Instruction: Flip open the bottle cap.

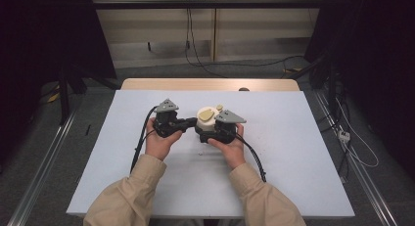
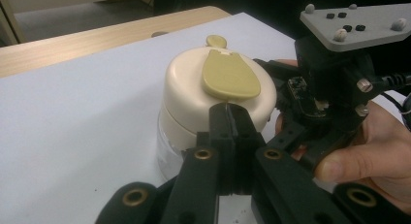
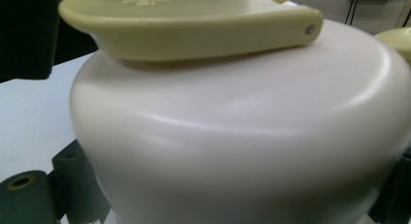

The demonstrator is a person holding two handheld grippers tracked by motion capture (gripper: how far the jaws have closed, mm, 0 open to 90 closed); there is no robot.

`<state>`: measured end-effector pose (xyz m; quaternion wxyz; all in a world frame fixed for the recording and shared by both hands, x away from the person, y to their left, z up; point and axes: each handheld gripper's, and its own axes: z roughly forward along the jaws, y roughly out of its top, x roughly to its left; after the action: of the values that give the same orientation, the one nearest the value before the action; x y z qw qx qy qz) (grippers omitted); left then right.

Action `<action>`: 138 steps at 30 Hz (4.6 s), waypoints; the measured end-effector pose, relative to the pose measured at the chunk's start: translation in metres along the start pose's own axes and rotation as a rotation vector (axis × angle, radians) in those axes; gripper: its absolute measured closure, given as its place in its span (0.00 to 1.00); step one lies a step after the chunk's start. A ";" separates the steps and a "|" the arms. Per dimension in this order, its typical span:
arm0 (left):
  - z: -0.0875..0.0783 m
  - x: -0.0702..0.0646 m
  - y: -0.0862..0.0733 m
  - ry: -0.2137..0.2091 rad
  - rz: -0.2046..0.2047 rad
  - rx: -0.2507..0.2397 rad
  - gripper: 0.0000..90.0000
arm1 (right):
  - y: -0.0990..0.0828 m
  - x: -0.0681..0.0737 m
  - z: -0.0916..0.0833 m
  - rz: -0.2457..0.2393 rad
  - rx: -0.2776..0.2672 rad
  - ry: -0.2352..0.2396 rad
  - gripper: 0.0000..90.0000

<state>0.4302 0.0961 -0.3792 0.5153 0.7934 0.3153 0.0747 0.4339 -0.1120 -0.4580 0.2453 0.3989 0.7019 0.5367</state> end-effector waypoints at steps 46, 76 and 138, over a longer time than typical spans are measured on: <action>0.010 -0.006 0.011 0.017 0.003 0.027 1.00 | 0.000 0.000 0.000 0.000 0.001 0.001 0.07; 0.012 -0.006 0.020 0.027 -0.001 0.008 1.00 | 0.000 0.000 0.000 -0.002 0.003 0.000 0.07; 0.025 -0.008 0.043 0.028 0.003 -0.005 1.00 | 0.000 0.000 0.000 -0.004 0.003 -0.001 0.07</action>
<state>0.4530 0.0601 -0.3520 0.5127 0.7914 0.3213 0.0875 0.4340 -0.1120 -0.4579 0.2463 0.3982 0.7032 0.5350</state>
